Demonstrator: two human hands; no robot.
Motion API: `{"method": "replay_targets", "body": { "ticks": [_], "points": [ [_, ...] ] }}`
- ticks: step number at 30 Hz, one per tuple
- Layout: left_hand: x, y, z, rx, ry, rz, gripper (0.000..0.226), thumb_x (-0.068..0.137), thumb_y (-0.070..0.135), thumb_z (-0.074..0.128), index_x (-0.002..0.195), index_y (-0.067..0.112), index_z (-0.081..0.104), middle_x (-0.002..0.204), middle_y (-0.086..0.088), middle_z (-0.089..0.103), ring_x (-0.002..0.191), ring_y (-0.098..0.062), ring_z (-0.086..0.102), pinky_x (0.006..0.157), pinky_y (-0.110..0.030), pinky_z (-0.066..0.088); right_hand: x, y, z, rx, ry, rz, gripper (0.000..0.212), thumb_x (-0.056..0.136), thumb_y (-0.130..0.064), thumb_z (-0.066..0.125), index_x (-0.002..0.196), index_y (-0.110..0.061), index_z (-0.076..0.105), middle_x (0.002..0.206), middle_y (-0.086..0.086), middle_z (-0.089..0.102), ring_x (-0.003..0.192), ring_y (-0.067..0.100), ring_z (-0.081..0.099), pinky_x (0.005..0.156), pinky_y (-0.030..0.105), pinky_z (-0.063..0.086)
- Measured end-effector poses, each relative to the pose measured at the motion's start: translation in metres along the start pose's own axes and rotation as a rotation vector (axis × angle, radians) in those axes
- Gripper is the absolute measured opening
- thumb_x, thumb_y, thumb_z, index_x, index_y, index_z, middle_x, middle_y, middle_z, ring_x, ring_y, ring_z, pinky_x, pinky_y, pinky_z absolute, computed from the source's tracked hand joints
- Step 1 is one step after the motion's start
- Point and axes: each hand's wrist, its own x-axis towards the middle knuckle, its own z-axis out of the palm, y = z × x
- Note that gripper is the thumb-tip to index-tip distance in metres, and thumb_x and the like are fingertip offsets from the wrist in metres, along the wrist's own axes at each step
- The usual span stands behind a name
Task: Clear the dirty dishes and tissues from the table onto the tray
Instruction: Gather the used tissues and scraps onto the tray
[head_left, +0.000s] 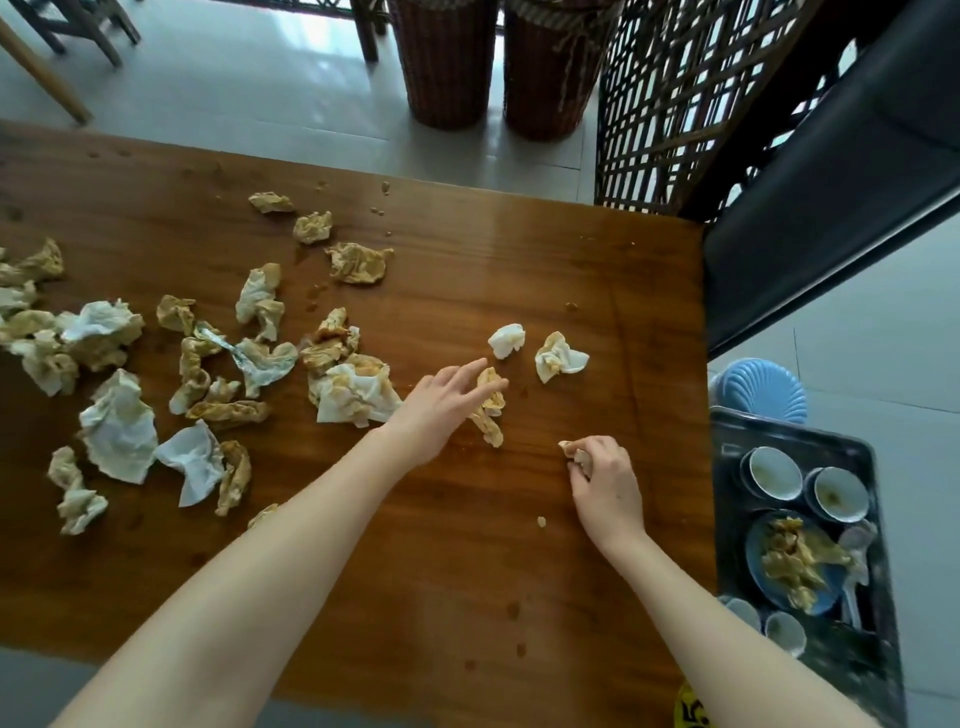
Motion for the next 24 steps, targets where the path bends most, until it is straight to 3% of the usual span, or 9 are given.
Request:
{"method": "replay_targets", "body": {
  "ticks": [2, 4, 10, 14, 20, 24],
  "points": [
    [0.01, -0.008, -0.004, 0.129, -0.128, 0.088, 0.111, 0.078, -0.011, 0.062, 0.149, 0.04, -0.006, 0.16, -0.002, -0.011, 0.146, -0.032, 0.005, 0.114, -0.048, 0.024, -0.007, 0.009, -0.005, 0.038, 0.007, 0.01, 0.017, 0.089, -0.007, 0.062, 0.104, -0.013, 0.068, 0.107, 0.0, 0.063, 0.096, 0.008, 0.053, 0.079, 0.018, 0.047],
    [0.018, -0.013, -0.006, 0.219, -0.22, 0.162, 0.109, 0.081, -0.008, 0.062, 0.148, 0.041, -0.007, 0.159, -0.001, -0.015, 0.147, -0.032, 0.0, 0.114, -0.051, 0.019, -0.014, 0.018, -0.009, 0.066, 0.015, 0.032, 0.017, 0.088, -0.007, 0.063, 0.103, -0.014, 0.067, 0.106, -0.001, 0.063, 0.095, 0.007, 0.052, 0.078, 0.017, 0.046],
    [0.027, -0.02, -0.011, 0.266, -0.255, 0.24, 0.101, 0.082, -0.004, 0.064, 0.149, 0.04, 0.003, 0.16, 0.001, -0.009, 0.147, -0.029, 0.005, 0.113, -0.049, 0.022, -0.029, 0.037, -0.015, 0.063, 0.018, 0.091, 0.016, 0.087, -0.006, 0.063, 0.101, -0.014, 0.067, 0.103, 0.0, 0.063, 0.093, 0.008, 0.053, 0.074, 0.016, 0.043],
    [0.027, -0.017, -0.011, 0.25, -0.268, 0.28, 0.1, 0.073, 0.014, 0.079, 0.148, 0.033, 0.016, 0.16, 0.003, -0.009, 0.147, -0.025, 0.003, 0.115, -0.048, 0.021, -0.036, 0.043, -0.019, 0.068, 0.02, 0.107, 0.016, 0.087, -0.006, 0.063, 0.102, -0.014, 0.067, 0.103, 0.0, 0.063, 0.093, 0.009, 0.053, 0.074, 0.018, 0.045],
    [0.022, -0.021, -0.009, 0.179, -0.289, 0.293, 0.07, 0.082, 0.014, 0.072, 0.14, 0.026, 0.035, 0.156, -0.002, 0.021, 0.14, -0.021, 0.031, 0.112, -0.035, 0.032, -0.04, 0.043, -0.024, 0.076, 0.029, 0.121, 0.015, 0.087, -0.005, 0.063, 0.1, -0.012, 0.066, 0.102, 0.001, 0.063, 0.091, 0.009, 0.051, 0.073, 0.02, 0.045],
    [0.014, -0.027, -0.005, 0.095, -0.243, 0.26, 0.055, 0.087, 0.013, 0.066, 0.136, 0.024, 0.044, 0.143, 0.0, 0.038, 0.125, -0.019, 0.047, 0.101, -0.031, 0.041, -0.044, 0.043, -0.025, 0.078, 0.032, 0.122, 0.015, 0.087, -0.005, 0.063, 0.1, -0.012, 0.066, 0.101, 0.001, 0.062, 0.092, 0.012, 0.054, 0.072, 0.017, 0.043]
  ]
}}
